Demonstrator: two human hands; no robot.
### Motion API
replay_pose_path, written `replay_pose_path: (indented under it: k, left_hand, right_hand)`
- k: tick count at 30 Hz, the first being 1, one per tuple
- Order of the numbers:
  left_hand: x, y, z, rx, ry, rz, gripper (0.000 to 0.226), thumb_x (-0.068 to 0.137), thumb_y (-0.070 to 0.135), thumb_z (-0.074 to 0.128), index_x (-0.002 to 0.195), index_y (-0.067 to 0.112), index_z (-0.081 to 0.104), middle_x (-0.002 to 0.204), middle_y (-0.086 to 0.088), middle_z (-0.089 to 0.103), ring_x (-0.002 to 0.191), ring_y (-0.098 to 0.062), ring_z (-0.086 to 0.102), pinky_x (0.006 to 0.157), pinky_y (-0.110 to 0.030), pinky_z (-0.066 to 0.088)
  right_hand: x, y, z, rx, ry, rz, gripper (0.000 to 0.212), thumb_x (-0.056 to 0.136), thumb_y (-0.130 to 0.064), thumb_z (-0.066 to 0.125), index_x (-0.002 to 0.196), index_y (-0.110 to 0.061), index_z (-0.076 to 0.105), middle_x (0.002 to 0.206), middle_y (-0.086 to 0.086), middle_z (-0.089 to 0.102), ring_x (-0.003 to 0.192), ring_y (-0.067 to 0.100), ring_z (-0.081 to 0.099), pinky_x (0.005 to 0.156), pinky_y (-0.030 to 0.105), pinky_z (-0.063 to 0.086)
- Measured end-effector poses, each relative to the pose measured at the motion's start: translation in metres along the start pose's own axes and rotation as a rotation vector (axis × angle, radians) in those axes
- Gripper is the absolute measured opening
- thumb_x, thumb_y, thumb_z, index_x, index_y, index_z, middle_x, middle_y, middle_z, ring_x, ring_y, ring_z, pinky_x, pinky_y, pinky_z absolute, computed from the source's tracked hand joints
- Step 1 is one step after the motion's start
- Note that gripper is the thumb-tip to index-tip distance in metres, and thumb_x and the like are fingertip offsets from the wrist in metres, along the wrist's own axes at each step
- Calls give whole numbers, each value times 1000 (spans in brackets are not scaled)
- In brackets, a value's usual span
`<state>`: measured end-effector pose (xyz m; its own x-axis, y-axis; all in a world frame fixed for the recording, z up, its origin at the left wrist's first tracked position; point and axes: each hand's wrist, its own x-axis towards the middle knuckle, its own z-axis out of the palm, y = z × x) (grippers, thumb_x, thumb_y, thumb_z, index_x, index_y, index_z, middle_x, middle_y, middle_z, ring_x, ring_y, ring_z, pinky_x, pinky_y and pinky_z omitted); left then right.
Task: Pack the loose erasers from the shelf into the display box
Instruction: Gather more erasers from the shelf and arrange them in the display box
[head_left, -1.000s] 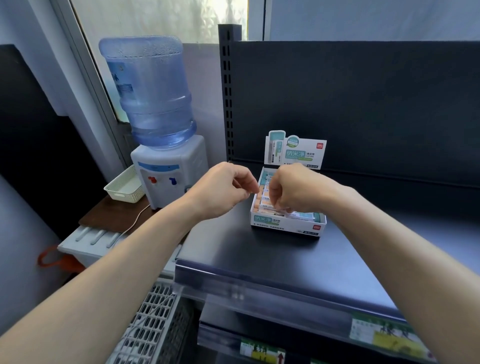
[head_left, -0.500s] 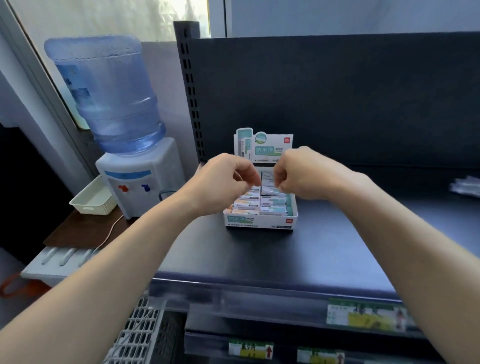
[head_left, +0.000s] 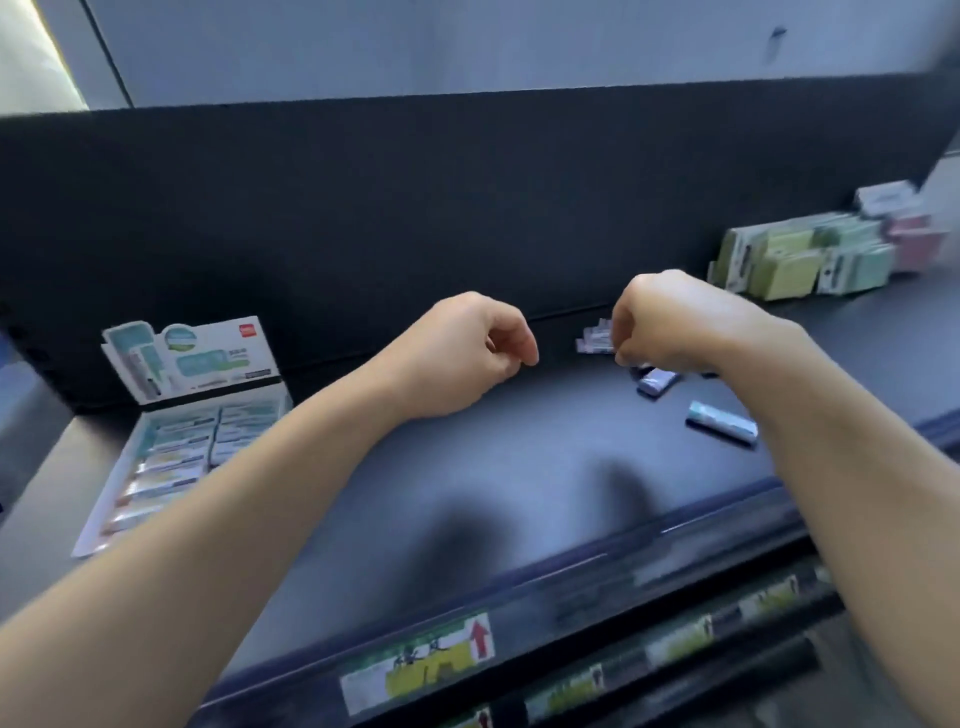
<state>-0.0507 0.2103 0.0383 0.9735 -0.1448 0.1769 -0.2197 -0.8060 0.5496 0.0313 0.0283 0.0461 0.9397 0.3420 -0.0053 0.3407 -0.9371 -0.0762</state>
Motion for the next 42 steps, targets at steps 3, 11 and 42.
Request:
replay_pose_path:
  k: [3, 11, 42]
  left_hand:
    - [39, 27, 29, 29, -42, 7, 19, 88, 6, 56, 91, 18, 71, 69, 14, 56, 58, -1, 51, 50, -5, 38]
    - [123, 67, 103, 65, -95, -59, 17, 87, 7, 56, 94, 16, 69, 72, 13, 55, 61, 1, 48, 49, -4, 37]
    - [213, 58, 139, 14, -112, -26, 16, 86, 8, 57, 96, 13, 69, 91, 4, 63, 81, -13, 56, 62, -20, 40]
  right_hand:
    - [11, 59, -1, 33, 53, 70, 14, 77, -5, 61, 84, -10, 72, 86, 13, 70, 81, 31, 66, 76, 37, 58]
    - [25, 166, 10, 100, 27, 102, 18, 81, -3, 55, 85, -6, 72, 90, 15, 71, 89, 33, 68, 75, 39, 57]
    - [54, 172, 43, 168, -134, 15, 15, 78, -18, 72, 89, -20, 62, 96, 3, 63, 86, 25, 61, 65, 29, 50]
